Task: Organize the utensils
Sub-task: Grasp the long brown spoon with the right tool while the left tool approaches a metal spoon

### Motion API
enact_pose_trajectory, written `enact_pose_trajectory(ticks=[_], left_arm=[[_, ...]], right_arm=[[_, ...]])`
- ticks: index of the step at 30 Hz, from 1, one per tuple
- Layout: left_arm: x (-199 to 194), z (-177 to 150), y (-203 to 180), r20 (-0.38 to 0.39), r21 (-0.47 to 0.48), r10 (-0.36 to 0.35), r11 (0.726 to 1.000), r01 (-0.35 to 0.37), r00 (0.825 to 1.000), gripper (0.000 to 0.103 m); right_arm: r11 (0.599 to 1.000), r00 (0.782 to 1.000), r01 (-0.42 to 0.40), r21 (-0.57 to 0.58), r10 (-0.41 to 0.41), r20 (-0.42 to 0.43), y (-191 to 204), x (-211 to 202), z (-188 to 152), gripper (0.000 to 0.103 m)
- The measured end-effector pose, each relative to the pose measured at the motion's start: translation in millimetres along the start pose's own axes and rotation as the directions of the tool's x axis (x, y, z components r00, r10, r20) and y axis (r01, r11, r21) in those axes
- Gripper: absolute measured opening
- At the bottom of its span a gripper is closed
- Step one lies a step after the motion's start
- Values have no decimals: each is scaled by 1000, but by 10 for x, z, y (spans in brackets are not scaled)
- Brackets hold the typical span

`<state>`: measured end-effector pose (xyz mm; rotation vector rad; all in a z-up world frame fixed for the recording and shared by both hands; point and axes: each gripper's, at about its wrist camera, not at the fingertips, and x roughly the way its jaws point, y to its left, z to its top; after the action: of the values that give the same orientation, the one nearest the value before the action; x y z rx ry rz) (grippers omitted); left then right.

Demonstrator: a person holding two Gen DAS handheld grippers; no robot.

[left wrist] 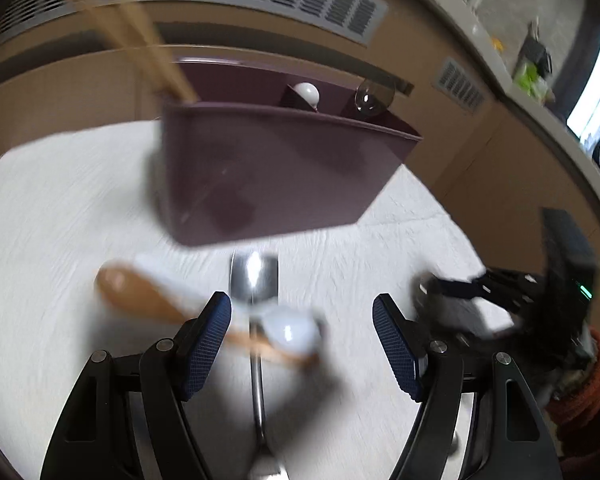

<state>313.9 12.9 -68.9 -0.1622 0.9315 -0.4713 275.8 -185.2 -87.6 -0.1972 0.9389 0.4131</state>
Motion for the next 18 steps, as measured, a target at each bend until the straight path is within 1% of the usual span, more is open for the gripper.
enact_pose_trajectory(ticks=[3,5,6,7,8,9,10,11,13,16,18], left_arm=[[205,160,105,-43,-16,24,1000,-25,999,73],[279,145,164,-81,-38,30,999,-33,996,73],[255,120,154,-70,-27,34,999,-36,997,73],[243,96,146,-75,-21,41,999,-42,996,73],[218,59,130,-81,-16,48,999,-50,996,73],[191,17,108,-90,-11,59,998,-60,994,73],[168,-26,76,-104,0,71,997,-72,992,73],[165,-65,40,-115,13,83,997,-83,990,73],[145,-125,-61,-134,38,100,995,-96,986,73],[197,-113,-85,-111,34,150,988,-147,982,73],[276,-40,-90,-99,36,198,980,-195,975,73]], right_arm=[[1000,1000,4,11,-5,14,76,5,-40,51],[1000,1000,5,29,-6,22,60,-13,-85,53],[999,1000,4,43,-5,23,55,-19,-94,54],[998,1000,-1,62,-1,20,44,-24,-98,55],[997,1000,-8,79,7,14,36,-24,-95,61],[995,1000,-27,99,27,7,24,-24,-88,64],[992,999,-50,115,50,1,16,-23,-80,71],[991,998,-62,122,63,-3,14,-20,-72,73],[993,999,-52,104,53,-6,49,-11,-65,74],[998,1000,0,64,0,11,151,2,-107,74],[998,1000,13,58,-14,10,170,-2,-109,73]])
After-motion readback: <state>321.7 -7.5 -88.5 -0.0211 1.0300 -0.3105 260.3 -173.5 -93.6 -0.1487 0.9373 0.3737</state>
